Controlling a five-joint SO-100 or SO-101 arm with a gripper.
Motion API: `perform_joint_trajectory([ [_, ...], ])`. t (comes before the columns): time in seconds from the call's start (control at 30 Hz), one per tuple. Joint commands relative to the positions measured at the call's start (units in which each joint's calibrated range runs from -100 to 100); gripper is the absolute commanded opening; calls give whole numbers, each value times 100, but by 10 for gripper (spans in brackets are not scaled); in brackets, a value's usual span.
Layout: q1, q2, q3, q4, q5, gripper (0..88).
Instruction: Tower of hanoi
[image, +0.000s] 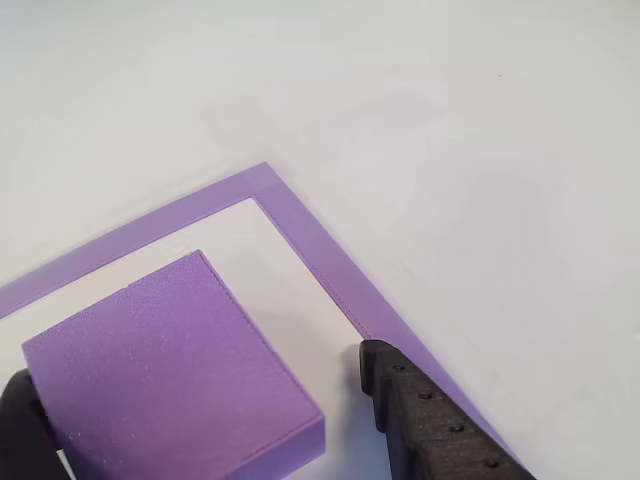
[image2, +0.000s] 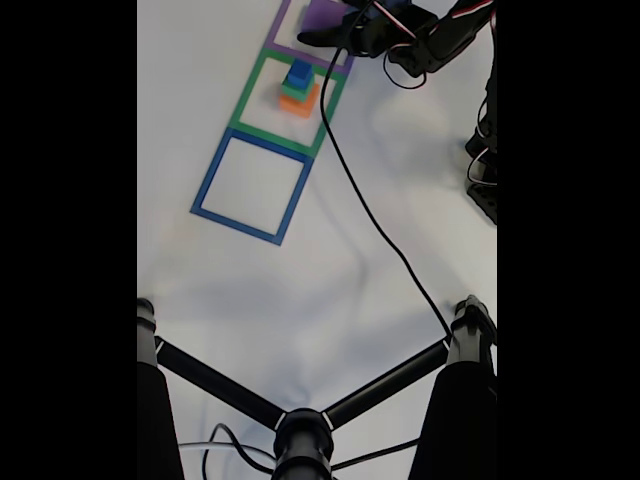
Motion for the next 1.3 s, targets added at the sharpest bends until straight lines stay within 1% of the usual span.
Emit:
perform_joint_trajectory([
  [0.0, -59, -114, -91, -102, 0, 299],
  [0.63, -151, -282, 82, -85, 0, 180],
  [0.83, -235, -851, 427, 214, 0, 172],
  [0.93, -303, -1572, 627, 821, 0, 171],
  [1.03, -357, -2413, 573, 1817, 0, 171],
  [1.27, -402, -4064, -509, 4787, 0, 169],
])
